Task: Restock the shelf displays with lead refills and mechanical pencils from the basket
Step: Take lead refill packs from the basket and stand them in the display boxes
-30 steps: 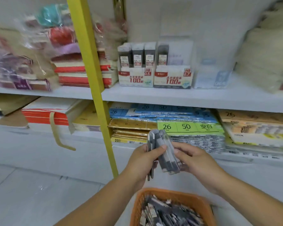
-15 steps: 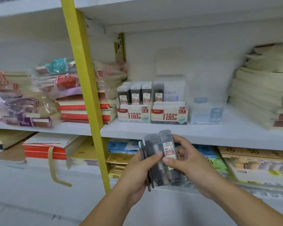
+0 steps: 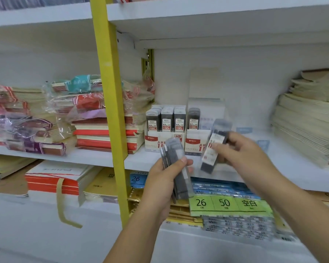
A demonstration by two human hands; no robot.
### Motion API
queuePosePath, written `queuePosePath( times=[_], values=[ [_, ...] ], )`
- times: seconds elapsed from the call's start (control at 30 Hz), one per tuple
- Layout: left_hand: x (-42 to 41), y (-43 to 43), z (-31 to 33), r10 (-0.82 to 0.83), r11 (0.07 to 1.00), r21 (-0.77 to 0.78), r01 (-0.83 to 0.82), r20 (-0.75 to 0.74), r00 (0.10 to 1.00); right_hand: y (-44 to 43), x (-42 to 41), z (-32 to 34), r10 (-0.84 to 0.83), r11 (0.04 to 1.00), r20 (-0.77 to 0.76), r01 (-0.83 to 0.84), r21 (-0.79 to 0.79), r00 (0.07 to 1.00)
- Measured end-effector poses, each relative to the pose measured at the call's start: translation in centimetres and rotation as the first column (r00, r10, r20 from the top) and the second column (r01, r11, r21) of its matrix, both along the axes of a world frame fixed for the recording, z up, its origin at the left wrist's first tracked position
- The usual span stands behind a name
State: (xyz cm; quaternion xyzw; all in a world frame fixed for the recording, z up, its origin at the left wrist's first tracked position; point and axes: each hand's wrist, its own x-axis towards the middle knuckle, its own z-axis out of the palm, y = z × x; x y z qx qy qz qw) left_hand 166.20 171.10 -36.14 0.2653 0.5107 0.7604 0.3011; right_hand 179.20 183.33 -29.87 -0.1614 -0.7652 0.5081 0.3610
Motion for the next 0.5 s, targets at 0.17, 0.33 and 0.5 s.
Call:
queuePosePath(
  times=[0.17,0.33,0.5],
  values=[
    [-1.7,0.8,1.7,0.052,0.996,0.081,-0.049,-0.042,0.998,4.3,-3.0,6.6,-0.188,0.901,-0.141,0.227,0.369,0.972],
    [-2.7,1.7,1.9,0.041,0.994,0.105,-0.038,-0.025,0.999,8.2,-6.7,8.6,-0.284,0.752,0.002,0.222,0.621,0.959],
    [-3.1,1.9,2.0,0.011,0.994,0.107,-0.011,0.008,1.0,10.3,-8.5,8.5,-0.35,0.682,0.12,0.166,0.712,0.929]
  ],
)
